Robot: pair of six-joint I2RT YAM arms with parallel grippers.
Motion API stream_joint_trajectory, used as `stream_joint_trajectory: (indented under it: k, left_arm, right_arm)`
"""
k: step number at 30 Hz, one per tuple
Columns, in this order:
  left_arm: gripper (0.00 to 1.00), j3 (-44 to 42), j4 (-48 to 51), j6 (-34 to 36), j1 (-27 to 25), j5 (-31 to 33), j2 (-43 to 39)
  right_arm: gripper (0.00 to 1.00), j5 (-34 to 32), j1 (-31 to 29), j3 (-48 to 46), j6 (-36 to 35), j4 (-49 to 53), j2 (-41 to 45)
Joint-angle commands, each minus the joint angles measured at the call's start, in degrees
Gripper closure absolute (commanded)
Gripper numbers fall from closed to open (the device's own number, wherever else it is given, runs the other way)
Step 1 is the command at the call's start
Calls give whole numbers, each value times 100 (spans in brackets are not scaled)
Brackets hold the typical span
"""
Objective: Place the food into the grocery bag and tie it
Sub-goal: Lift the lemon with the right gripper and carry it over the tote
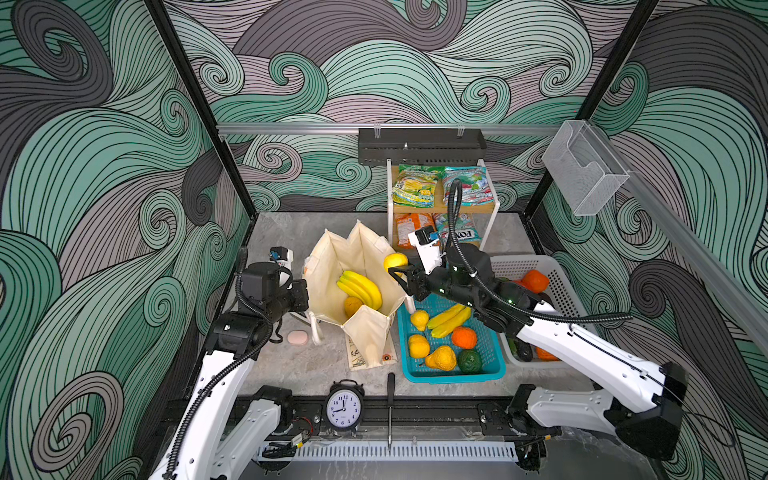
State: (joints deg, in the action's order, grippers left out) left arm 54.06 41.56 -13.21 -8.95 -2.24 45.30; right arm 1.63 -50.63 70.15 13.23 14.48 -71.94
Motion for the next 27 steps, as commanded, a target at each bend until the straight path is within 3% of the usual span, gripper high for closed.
stream_joint_trajectory:
  k: [1,6,14,27]
  left_arm:
    - [100,-1,-8,62,26,-109,31]
    - [100,-6,-29,73,33,-172,18]
    - [100,-1,-38,80,26,-334,91]
    - [100,-10,-73,56,31,-478,89]
  right_arm:
    - [55,291,-43,426,-68,331,-499]
    - [57,323,-185,1135,-152,1032,-1383]
    - [57,-53,-463,1523,-269,1164,-2066]
    - [57,252,-597,2402,-331,1925,-3144]
